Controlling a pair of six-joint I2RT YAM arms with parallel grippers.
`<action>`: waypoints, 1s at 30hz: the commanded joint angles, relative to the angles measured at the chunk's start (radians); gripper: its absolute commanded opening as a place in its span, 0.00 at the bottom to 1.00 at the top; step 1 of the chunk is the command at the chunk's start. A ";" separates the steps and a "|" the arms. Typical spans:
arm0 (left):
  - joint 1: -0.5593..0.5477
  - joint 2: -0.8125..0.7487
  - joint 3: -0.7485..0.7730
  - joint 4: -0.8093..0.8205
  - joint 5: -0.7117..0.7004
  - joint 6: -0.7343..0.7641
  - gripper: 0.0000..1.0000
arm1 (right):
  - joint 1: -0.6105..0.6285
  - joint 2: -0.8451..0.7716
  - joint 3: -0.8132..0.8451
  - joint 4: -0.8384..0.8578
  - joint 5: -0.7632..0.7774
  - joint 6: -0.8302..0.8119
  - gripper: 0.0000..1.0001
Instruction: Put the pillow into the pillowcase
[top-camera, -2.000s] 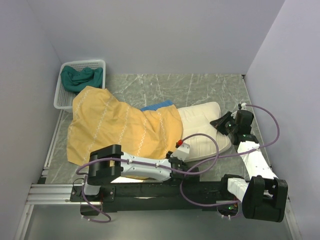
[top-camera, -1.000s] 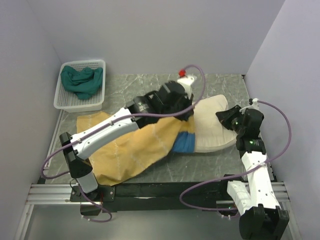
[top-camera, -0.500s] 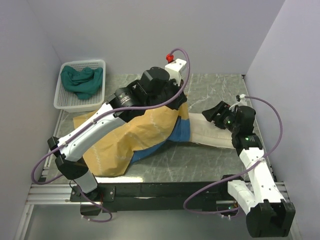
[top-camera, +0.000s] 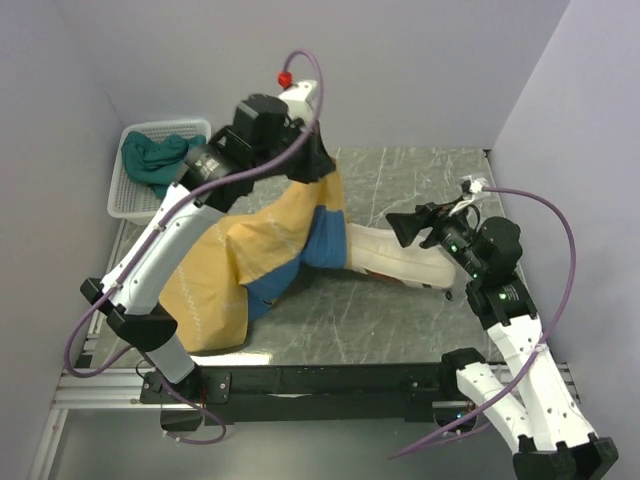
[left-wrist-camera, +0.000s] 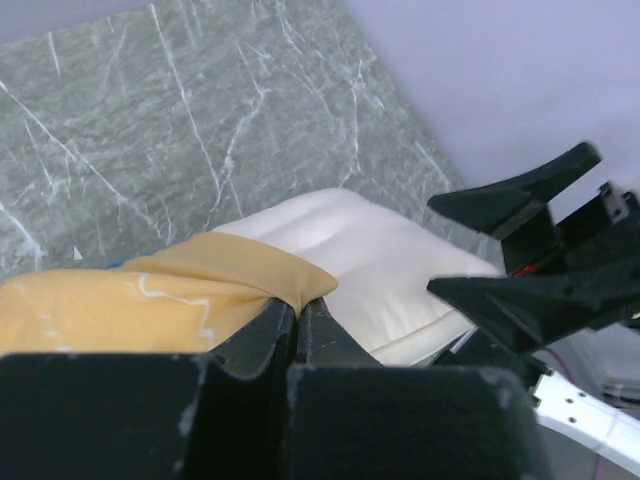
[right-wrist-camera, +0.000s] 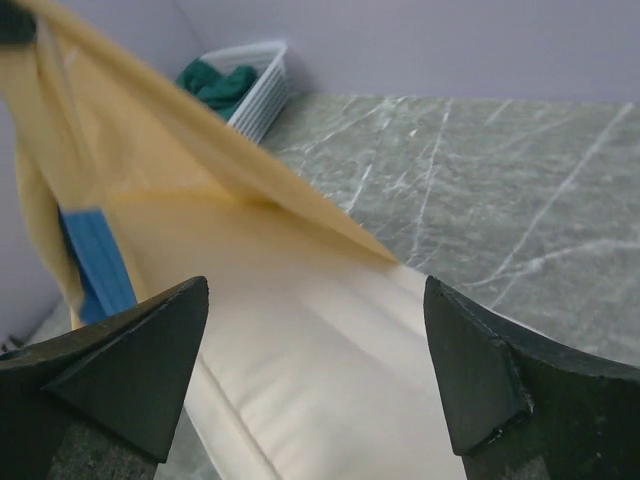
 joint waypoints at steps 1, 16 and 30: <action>0.147 0.032 0.158 0.080 0.193 -0.059 0.02 | 0.074 0.035 0.061 0.015 -0.076 -0.150 0.96; 0.206 0.076 0.177 0.074 0.237 -0.052 0.02 | 0.414 0.241 0.259 -0.158 0.155 -0.511 1.00; 0.209 0.025 0.125 0.093 0.254 -0.044 0.02 | 0.526 0.436 0.314 -0.247 0.469 -0.649 1.00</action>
